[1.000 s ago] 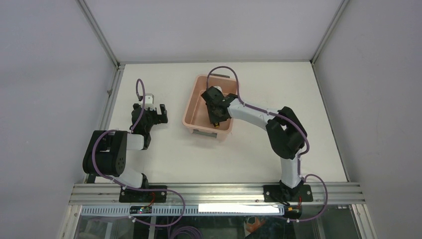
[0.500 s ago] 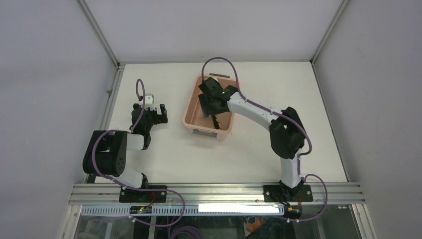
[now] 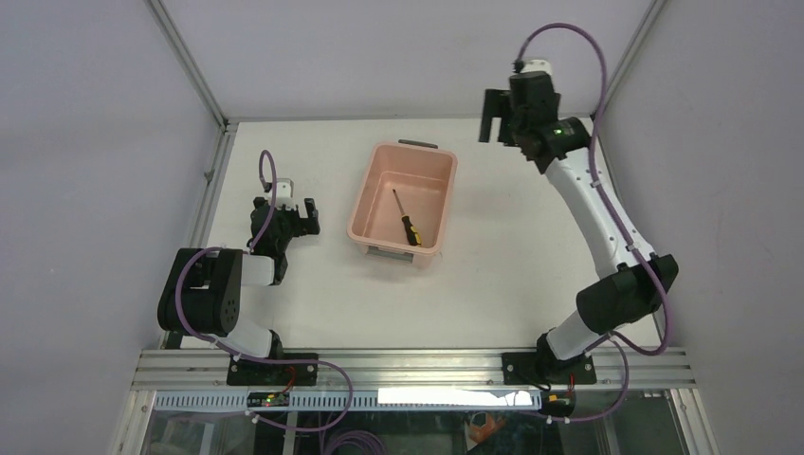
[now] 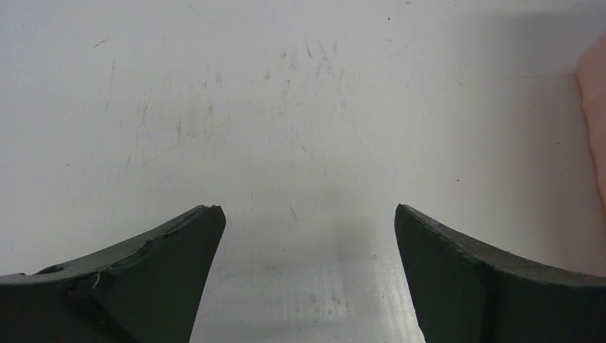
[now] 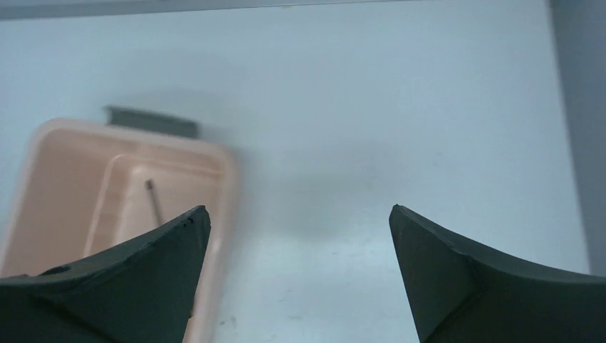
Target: Put the screwdriver in the bin
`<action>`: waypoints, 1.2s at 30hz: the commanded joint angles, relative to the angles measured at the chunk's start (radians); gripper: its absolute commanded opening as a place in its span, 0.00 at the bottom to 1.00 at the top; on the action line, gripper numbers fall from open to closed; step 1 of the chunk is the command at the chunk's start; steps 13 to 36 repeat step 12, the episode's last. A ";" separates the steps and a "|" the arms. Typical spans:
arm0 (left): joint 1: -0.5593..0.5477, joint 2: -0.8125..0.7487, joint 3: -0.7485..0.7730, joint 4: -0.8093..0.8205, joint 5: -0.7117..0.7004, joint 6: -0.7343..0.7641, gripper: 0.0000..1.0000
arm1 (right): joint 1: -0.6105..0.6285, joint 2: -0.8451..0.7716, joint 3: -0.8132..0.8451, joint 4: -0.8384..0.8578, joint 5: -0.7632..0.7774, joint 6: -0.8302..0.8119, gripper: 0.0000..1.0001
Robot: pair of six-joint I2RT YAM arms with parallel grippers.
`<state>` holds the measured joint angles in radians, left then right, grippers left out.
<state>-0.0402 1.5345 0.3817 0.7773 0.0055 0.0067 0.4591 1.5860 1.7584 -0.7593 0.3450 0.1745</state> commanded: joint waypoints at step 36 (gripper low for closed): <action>-0.008 -0.027 0.002 0.027 0.004 -0.016 0.99 | -0.359 -0.158 -0.161 -0.044 -0.028 0.006 0.99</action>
